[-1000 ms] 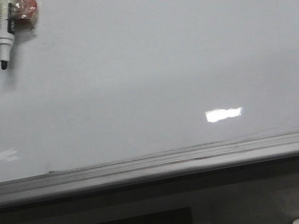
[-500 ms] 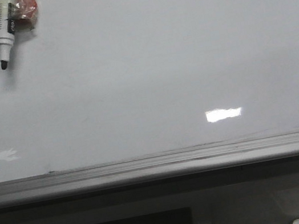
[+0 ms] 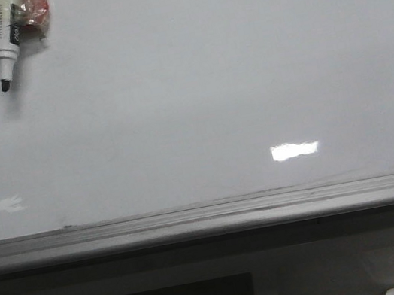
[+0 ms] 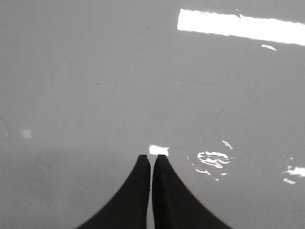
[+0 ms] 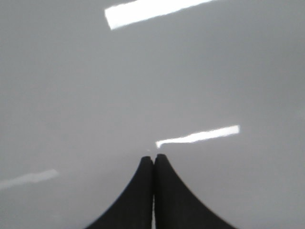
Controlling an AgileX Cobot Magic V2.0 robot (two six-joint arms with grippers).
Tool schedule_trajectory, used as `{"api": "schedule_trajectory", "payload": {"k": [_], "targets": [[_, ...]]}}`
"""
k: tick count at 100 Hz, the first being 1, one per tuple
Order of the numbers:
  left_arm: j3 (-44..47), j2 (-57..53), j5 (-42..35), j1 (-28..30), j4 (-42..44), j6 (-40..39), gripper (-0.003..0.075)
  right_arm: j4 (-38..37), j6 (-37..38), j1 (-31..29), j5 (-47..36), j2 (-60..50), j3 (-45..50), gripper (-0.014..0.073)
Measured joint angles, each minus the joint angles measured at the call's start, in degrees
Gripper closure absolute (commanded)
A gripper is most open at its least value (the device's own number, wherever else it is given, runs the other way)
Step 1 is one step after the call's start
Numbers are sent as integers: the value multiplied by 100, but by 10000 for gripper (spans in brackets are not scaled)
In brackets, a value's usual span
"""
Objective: Write number 2 on whiteboard
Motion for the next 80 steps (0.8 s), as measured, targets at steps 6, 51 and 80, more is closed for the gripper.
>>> {"api": "schedule_trajectory", "payload": {"k": [6, 51, 80], "targets": [[0, 0, -77, 0, -522, 0, 741, 557, 11, 0, -38, 0, 0, 663], [-960, 215, 726, 0, -1912, 52, 741, 1106, 43, 0, 1520, 614, -999, 650], [-2428, 1783, 1866, -594, -1609, 1253, 739, 598, -416, 252, 2880, 2549, -2553, 616]]}}
